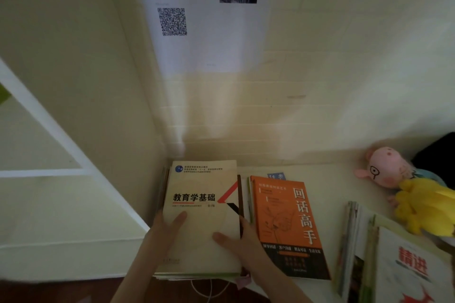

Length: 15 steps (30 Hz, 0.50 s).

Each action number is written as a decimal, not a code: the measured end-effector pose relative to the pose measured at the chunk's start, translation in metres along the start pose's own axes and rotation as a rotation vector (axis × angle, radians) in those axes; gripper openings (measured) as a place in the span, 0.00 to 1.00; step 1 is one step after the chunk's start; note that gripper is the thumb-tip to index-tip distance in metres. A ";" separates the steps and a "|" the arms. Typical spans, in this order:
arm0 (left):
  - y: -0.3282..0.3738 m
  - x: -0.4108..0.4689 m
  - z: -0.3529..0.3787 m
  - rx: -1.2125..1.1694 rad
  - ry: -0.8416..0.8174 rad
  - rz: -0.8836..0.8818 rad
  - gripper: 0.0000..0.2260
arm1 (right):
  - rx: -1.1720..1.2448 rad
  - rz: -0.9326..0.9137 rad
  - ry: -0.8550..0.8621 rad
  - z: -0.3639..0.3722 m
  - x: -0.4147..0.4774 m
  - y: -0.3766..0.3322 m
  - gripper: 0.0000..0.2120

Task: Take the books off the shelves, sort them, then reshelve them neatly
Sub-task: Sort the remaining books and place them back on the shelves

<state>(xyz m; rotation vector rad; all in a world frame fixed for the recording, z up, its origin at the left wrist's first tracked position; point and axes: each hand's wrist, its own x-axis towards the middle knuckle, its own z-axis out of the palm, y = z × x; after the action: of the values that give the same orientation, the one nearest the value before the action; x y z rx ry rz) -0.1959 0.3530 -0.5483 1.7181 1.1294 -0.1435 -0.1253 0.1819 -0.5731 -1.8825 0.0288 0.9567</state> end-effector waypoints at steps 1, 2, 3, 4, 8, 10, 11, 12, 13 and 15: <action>-0.001 0.002 -0.002 -0.008 -0.024 0.001 0.21 | 0.002 -0.003 0.008 -0.001 -0.002 -0.001 0.46; -0.003 0.003 -0.004 -0.008 -0.041 -0.011 0.21 | 0.009 -0.017 0.012 -0.001 -0.003 -0.002 0.43; -0.004 0.003 -0.005 -0.005 -0.047 -0.021 0.20 | 0.008 -0.034 0.018 -0.001 -0.003 -0.002 0.40; -0.007 0.002 -0.004 0.002 -0.040 -0.030 0.20 | 0.005 -0.054 0.025 0.000 -0.004 -0.001 0.39; -0.013 0.001 0.005 0.028 0.017 -0.022 0.20 | 0.027 -0.080 0.027 0.004 -0.009 0.001 0.37; -0.012 0.000 0.005 0.040 0.036 -0.040 0.24 | 0.038 -0.074 0.026 0.005 -0.011 0.003 0.38; -0.012 0.001 0.004 0.044 0.040 -0.046 0.25 | 0.032 -0.076 0.026 0.005 -0.011 0.004 0.38; -0.013 0.002 0.004 0.046 0.043 -0.050 0.25 | 0.023 -0.077 0.024 0.004 -0.012 0.005 0.38; -0.014 0.003 0.005 0.047 0.046 -0.049 0.26 | 0.019 -0.074 0.019 0.003 -0.012 0.005 0.38; -0.016 0.004 0.007 0.050 0.045 -0.043 0.26 | 0.040 -0.053 -0.005 -0.001 -0.011 0.006 0.37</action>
<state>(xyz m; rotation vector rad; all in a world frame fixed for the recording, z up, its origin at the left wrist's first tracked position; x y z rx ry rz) -0.2033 0.3504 -0.5646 1.7495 1.2052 -0.1607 -0.1348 0.1746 -0.5707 -1.8356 -0.0054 0.9182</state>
